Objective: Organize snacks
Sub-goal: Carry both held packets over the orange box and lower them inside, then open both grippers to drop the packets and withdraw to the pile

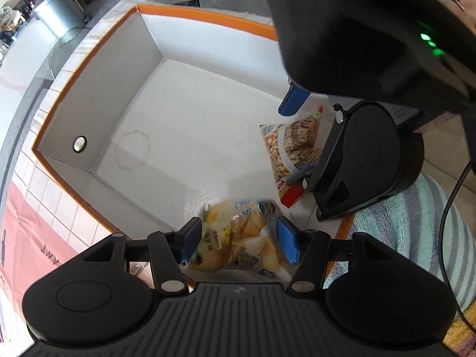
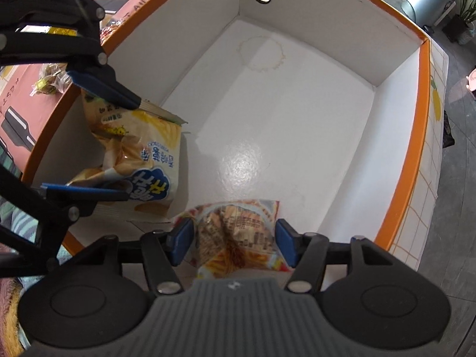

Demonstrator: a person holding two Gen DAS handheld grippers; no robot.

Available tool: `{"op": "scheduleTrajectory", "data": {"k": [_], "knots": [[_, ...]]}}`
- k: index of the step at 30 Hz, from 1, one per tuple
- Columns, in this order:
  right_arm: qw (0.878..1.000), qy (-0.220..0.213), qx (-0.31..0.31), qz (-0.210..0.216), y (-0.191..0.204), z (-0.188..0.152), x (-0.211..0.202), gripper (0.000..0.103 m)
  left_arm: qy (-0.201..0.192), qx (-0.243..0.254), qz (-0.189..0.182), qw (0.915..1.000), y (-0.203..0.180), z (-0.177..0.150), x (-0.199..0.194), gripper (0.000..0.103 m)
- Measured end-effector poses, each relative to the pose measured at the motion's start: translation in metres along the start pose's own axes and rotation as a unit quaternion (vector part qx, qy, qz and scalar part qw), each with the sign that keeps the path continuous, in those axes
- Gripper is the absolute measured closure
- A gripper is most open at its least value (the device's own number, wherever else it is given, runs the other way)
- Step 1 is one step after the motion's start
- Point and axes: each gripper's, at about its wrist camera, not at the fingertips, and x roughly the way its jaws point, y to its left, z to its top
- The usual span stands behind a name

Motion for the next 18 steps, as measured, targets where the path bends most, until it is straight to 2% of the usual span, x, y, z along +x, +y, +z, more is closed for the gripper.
{"op": "scheduleTrajectory", "data": {"k": [4, 11, 18], "knots": [[1.0, -0.008, 0.0, -0.003, 0.001, 0.002, -0.009, 0.031, -0.028, -0.006, 0.005, 0.9996, 0.001, -0.005, -0.015, 0.03], [0.999, -0.018, -0.005, -0.026, 0.012, 0.004, -0.035, 0.031, -0.056, -0.025, 0.011, 0.998, 0.004, -0.018, -0.045, 0.03], [0.999, -0.03, 0.027, -0.028, 0.029, 0.006, -0.064, 0.031, -0.099, -0.089, 0.032, 0.9906, 0.007, -0.054, -0.08, 0.03]]}}
